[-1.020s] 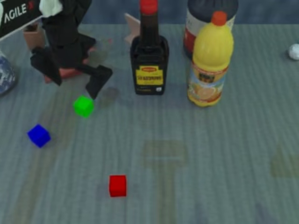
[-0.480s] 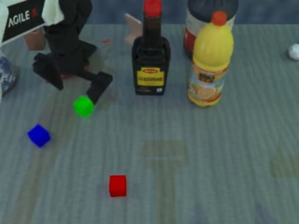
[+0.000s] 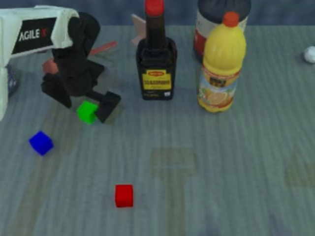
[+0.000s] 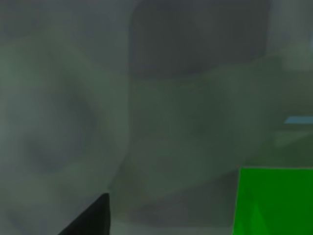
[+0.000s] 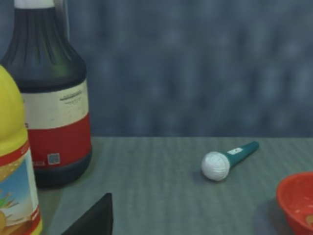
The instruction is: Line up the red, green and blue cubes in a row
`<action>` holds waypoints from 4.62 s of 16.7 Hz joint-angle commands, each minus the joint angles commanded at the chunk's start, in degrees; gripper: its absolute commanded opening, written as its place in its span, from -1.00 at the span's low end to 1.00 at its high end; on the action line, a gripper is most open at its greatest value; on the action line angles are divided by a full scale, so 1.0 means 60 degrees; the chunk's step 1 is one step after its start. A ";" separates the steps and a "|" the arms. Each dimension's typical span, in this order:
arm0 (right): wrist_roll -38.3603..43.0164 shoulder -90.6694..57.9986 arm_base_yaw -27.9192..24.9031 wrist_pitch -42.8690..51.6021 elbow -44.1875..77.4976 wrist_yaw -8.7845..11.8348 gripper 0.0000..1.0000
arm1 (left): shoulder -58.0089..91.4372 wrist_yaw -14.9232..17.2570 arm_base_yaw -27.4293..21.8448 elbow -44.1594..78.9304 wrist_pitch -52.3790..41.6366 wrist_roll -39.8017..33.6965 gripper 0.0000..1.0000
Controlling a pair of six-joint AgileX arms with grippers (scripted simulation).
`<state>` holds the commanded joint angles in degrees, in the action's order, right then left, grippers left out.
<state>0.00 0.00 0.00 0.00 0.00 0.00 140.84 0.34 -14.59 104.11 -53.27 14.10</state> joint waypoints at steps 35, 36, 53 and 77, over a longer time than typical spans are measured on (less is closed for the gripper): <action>0.0000 0.0000 0.0000 0.0000 0.0000 0.0000 1.00 | -0.1088 0.0076 0.0155 0.1563 -0.2287 -0.0057 -1.00; 0.0000 0.0000 0.0000 0.0000 0.0000 0.0000 1.00 | -0.1088 0.0076 0.0155 0.1563 -0.2287 -0.0057 -1.00; 0.0000 0.0000 0.0000 0.0000 0.0000 0.0000 1.00 | -0.3372 -0.0216 -0.4560 -0.1807 -0.1626 -0.8463 -1.00; 0.0000 0.0000 0.0000 0.0000 0.0000 0.0000 1.00 | -0.3489 -0.0354 -0.6010 -0.4426 0.1143 -1.0749 -0.85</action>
<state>0.00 0.00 0.00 0.00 0.00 0.00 119.90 -1.79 -50.65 77.55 -46.41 -50.39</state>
